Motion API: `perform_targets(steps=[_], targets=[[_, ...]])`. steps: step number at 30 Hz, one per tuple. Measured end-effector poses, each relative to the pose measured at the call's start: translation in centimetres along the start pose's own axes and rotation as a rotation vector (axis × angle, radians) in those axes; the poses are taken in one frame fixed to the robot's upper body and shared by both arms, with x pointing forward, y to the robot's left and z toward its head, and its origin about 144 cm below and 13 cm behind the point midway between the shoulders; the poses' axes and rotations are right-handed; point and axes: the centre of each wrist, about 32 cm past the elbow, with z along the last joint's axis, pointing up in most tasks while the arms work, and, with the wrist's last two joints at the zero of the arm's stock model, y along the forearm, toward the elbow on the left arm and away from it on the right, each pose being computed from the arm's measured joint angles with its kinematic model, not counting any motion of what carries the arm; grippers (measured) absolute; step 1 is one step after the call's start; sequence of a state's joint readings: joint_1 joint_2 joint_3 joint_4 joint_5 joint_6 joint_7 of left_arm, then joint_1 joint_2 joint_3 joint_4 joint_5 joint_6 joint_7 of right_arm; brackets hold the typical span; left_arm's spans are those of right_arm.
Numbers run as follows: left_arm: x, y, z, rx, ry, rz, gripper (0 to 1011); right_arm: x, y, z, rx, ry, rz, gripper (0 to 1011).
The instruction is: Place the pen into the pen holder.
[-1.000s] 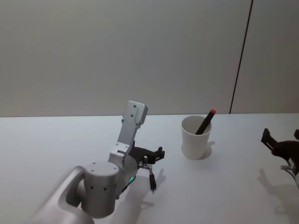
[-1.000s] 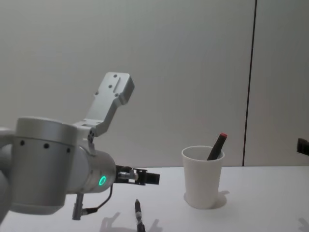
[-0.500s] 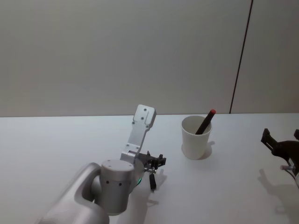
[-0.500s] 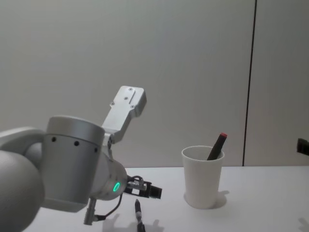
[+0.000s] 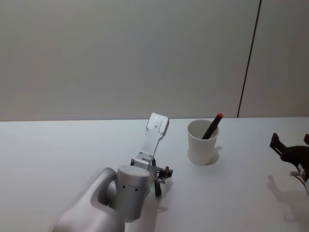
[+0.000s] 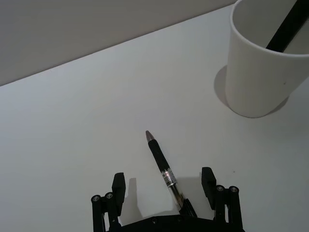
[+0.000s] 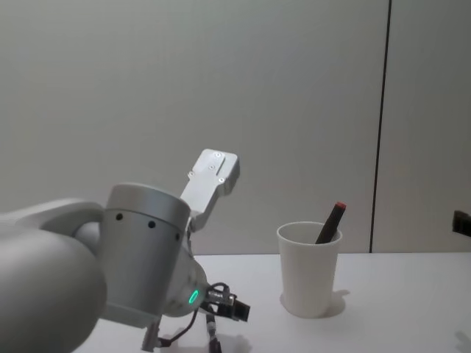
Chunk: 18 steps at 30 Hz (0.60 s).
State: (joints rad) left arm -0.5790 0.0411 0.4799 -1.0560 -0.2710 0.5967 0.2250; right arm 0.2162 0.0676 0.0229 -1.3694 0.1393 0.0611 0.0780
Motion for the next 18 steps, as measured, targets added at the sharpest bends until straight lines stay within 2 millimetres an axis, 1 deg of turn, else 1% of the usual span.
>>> perform_targets(steps=[6, 8, 9, 10, 12, 13, 14, 16, 18], targets=[[-0.44, -0.34, -0.05, 0.022, -0.016, 0.016, 1000, 0.00, 0.00, 0.00, 0.000, 0.000, 0.000, 1001], [-0.58, -0.44, -0.10, 0.029, -0.021, 0.021, 967, 0.00, 0.00, 0.00, 0.000, 0.000, 0.000, 1002], [-0.58, -0.44, -0.10, 0.029, -0.021, 0.021, 967, 0.00, 0.00, 0.00, 0.000, 0.000, 0.000, 1002], [-0.66, -0.50, -0.15, 0.033, -0.024, 0.024, 926, 0.00, 0.00, 0.00, 0.000, 0.000, 0.000, 1001], [-0.76, -0.57, -0.21, 0.037, -0.027, 0.026, 882, 0.00, 0.00, 0.00, 0.000, 0.000, 0.000, 1002], [-0.84, -0.61, -0.21, 0.040, -0.030, 0.028, 882, 0.00, 0.00, 0.00, 0.000, 0.000, 0.000, 1002], [-0.87, -0.63, -0.23, 0.042, -0.033, 0.029, 834, 0.00, 0.00, 0.00, 0.000, 0.000, 0.000, 1001], [-0.95, -0.68, -0.24, 0.046, -0.036, 0.031, 783, 0.00, 0.00, 0.00, 0.000, 0.000, 0.000, 1001], [-1.06, -0.76, -0.23, 0.053, -0.041, 0.034, 698, 0.00, 0.00, 0.00, 0.000, 0.000, 0.000, 1001]])
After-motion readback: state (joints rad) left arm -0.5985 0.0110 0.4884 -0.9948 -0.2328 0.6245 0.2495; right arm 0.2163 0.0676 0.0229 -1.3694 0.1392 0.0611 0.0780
